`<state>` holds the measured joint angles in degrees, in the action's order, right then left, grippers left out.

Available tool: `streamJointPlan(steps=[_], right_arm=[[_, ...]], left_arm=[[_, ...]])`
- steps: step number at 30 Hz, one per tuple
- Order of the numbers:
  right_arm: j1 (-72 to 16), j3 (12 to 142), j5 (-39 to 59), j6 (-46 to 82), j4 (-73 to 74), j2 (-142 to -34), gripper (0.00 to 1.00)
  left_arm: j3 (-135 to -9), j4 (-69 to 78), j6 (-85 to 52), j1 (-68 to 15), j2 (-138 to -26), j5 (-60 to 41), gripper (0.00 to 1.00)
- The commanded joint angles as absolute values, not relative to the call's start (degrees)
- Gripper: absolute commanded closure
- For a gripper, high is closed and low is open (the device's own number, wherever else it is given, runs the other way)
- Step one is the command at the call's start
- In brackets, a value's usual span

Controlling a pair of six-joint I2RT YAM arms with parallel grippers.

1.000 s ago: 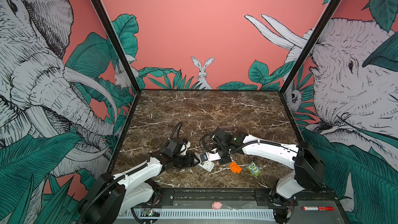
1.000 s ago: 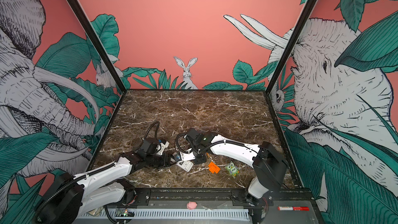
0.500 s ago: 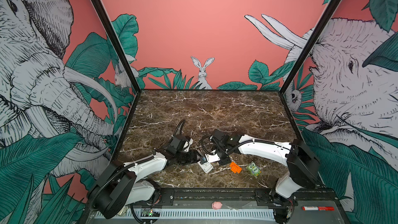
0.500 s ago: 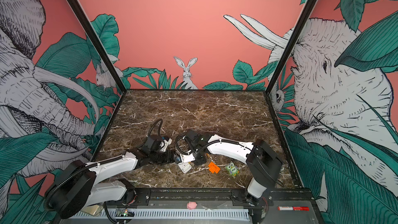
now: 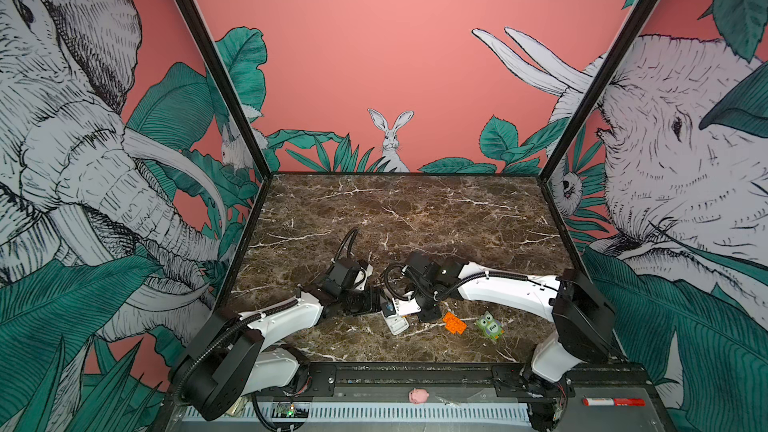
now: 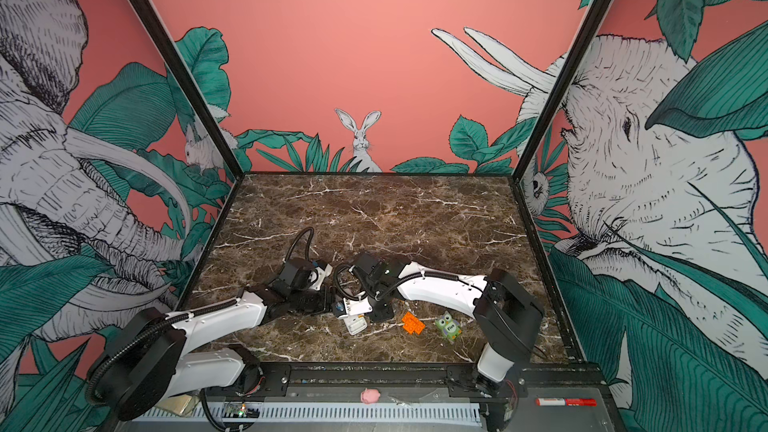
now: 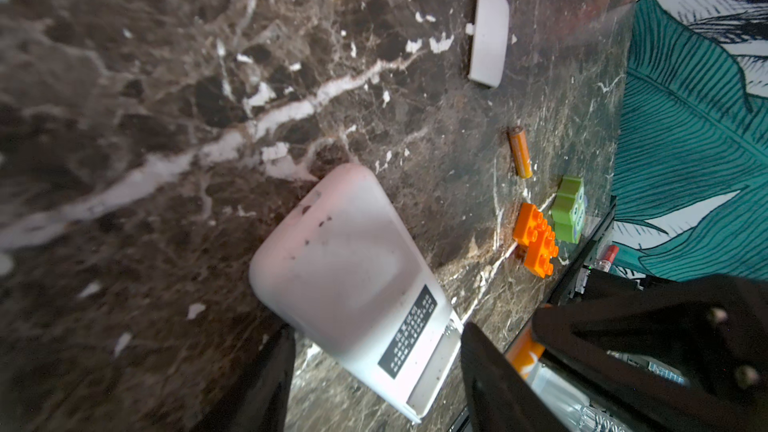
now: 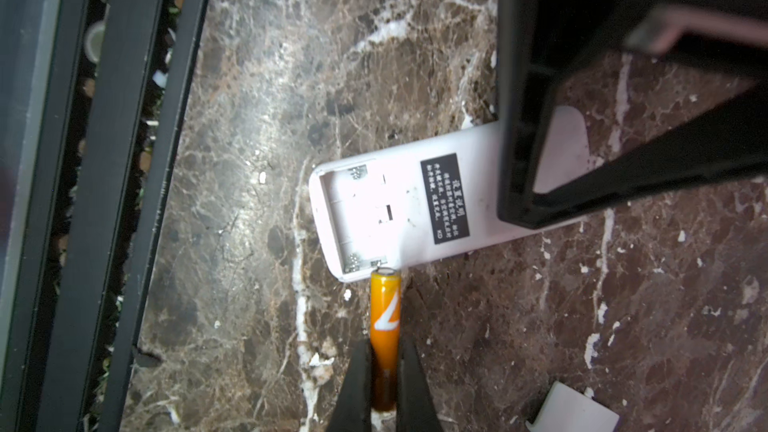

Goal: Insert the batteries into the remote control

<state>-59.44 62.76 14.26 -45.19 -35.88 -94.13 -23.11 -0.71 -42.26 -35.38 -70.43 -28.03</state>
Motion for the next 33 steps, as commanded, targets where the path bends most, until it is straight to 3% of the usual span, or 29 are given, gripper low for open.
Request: streamJointPlan(steps=[1,13,33], right_arm=[[-60.9,63.8,15.4,-43.9,-36.1,-95.5,1.0],[-61.8,67.3,13.4,-44.6,-38.0,-100.1,1.0],[-63.1,68.6,12.4,-47.4,-39.5,-102.6,1.0]], left_arm=[[-21.5,-1.6,-42.5,-35.6,-69.1,-27.0,0.38],[-18.3,0.1,-44.2,-35.6,-67.4,-26.1,0.46],[-16.9,1.6,-45.2,-35.6,-67.2,-25.7,0.48]])
